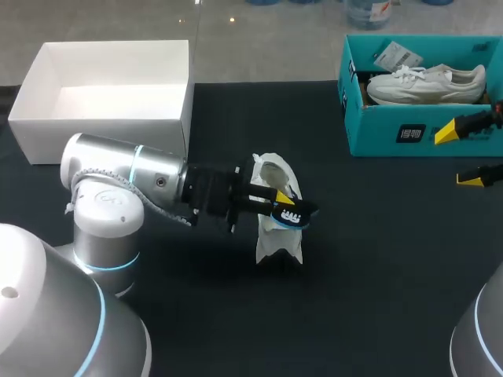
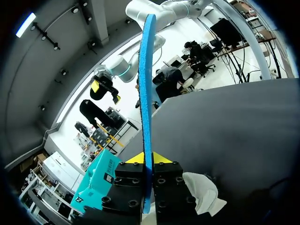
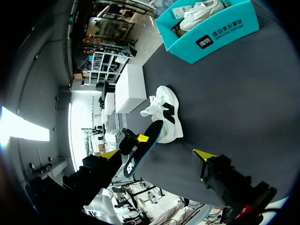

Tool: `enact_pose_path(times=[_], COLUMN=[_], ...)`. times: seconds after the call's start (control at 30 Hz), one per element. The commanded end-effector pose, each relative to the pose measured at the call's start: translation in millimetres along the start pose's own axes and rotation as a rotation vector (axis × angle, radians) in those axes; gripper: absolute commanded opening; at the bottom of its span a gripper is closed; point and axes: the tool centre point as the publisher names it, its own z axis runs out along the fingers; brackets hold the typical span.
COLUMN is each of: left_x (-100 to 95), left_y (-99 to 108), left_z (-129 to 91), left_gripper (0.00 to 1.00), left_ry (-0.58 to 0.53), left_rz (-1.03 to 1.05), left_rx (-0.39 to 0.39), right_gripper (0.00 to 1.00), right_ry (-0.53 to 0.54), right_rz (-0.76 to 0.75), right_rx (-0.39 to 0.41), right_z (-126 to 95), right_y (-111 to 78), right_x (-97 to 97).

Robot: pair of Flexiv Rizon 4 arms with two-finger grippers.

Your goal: Take the shoe out of the shoebox, open the shoe tongue, remove and reinsert the insole, then place the shoe into the shoebox

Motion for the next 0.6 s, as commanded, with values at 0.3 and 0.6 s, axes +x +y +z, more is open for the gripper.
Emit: enact_pose_path(times=[0.3,0.6], left_x=[21.0,31.2], left_y=[0.7,16.7], left_z=[-20.9,-12.9], left_gripper=[0.00,0.00], left_ry=[-0.025,-0.045], left_rz=[-0.107,-0.164], left_rx=[0.038,0.023], right_gripper=[1.00,1.00], right_ry=[-0.002,-0.002], right_rz=[0.001,0.001], right_rx=[-0.002,-0.002], right_z=[0.5,0.5], right_y=[-1.1,-1.1], right_x=[-0.3,-0.3])
